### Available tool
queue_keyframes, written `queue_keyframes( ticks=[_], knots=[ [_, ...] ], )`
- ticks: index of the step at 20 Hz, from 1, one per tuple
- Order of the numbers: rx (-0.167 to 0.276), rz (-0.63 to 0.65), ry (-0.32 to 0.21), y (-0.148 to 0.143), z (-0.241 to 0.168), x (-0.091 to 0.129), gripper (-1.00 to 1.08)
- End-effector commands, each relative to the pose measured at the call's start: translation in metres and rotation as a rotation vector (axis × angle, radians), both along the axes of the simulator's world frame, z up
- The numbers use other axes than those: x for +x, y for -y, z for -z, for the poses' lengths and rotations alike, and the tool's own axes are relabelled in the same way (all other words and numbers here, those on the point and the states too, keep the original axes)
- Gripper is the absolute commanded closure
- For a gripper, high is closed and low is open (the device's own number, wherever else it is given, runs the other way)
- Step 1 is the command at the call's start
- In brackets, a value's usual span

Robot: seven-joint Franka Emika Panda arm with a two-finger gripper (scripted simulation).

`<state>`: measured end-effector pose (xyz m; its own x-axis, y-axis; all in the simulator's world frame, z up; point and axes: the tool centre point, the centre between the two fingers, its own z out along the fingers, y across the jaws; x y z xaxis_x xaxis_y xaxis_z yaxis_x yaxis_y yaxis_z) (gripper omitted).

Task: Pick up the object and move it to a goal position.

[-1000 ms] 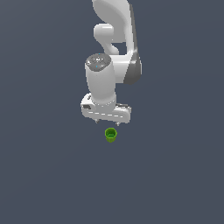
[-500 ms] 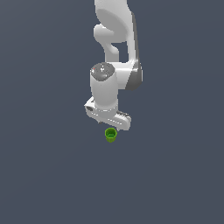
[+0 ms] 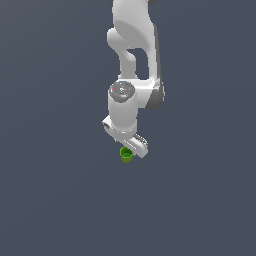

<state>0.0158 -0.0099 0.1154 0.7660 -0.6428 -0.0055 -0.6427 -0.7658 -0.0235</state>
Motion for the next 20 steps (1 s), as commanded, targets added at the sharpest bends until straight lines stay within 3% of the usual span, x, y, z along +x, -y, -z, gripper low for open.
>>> queue_keyframes(
  ticks=[1, 10, 20],
  knots=[
    [-0.005, 0.058, -0.004, -0.001, 0.006, 0.0, -0.92],
    [-0.017, 0.188, -0.012, -0.004, 0.02, 0.0, -0.92],
    [-0.02, 0.215, -0.013, -0.004, 0.024, -0.001, -0.92]
  ],
)
